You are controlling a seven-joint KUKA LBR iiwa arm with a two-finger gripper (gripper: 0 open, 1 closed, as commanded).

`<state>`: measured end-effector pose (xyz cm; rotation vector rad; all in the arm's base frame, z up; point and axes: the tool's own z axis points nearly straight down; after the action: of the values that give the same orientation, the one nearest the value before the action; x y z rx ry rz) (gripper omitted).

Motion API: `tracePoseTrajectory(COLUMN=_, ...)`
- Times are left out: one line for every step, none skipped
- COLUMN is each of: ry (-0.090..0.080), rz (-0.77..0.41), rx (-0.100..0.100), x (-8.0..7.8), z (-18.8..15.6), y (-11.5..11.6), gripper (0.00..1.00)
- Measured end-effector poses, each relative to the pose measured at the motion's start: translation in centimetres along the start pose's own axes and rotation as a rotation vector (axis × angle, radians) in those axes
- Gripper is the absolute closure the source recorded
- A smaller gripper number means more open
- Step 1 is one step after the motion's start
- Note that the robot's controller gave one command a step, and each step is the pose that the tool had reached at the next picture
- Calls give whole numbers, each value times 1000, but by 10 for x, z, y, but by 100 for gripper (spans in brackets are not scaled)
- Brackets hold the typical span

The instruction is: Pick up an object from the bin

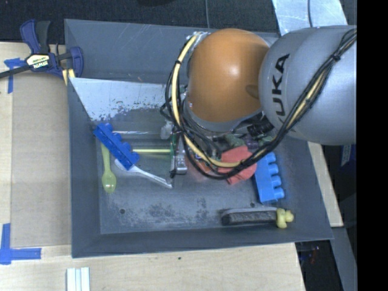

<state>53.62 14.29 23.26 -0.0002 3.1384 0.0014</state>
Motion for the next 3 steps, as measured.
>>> tracePoseTrajectory(ry=-4, rz=-131, rx=-2, x=-34, z=13, y=-9, gripper=0)
tracePoseTrajectory(ry=-2, rz=-123, rx=-1, x=-64, z=49, y=-36, gripper=0)
tracePoseTrajectory(ry=-8, rz=-85, rx=-1, x=-77, z=61, y=-49, gripper=0)
